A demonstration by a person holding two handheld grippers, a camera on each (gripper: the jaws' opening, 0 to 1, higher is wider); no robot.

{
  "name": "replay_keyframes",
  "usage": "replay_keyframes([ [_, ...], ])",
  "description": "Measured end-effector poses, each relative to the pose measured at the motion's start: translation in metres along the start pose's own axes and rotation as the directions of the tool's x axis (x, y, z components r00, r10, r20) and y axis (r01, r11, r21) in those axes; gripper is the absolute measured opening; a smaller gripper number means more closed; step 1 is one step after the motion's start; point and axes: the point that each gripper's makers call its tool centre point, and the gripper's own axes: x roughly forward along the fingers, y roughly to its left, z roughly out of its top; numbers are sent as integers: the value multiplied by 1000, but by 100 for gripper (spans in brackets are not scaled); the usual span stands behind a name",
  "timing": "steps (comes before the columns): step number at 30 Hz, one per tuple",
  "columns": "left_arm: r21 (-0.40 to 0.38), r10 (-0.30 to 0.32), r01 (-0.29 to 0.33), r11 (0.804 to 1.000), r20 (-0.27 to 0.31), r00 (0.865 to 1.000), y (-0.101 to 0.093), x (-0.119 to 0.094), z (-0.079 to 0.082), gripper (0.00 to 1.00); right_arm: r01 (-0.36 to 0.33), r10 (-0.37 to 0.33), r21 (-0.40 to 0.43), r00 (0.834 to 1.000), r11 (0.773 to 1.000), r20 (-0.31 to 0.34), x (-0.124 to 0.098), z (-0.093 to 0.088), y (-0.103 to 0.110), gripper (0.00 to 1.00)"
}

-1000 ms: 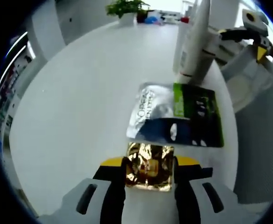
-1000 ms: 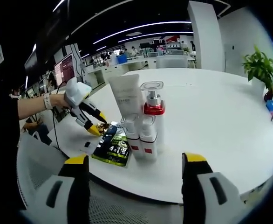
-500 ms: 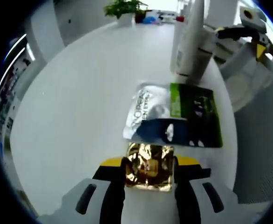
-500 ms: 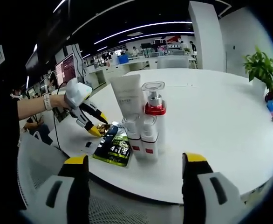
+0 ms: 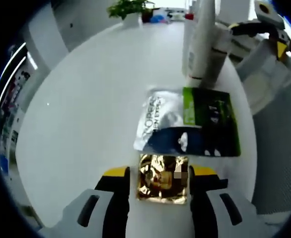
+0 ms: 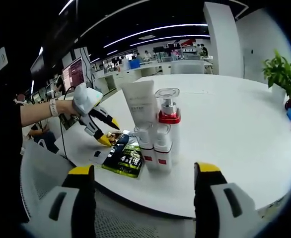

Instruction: Arrange the skincare products in the storage area until every visible bottle or jar stands upright without overlapping.

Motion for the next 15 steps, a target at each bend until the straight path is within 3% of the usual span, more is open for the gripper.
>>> replay_keyframes([
  [10, 16, 11, -10, 1000, -28, 1000, -3, -1, -1, 49, -15, 15, -1, 1000, 1000, 13, -1, 2, 2, 83],
  [15, -7, 52, -52, 999, -23, 998, 4, -6, -2, 50, -18, 18, -7, 1000, 1000, 11, -1, 1, 2, 83],
])
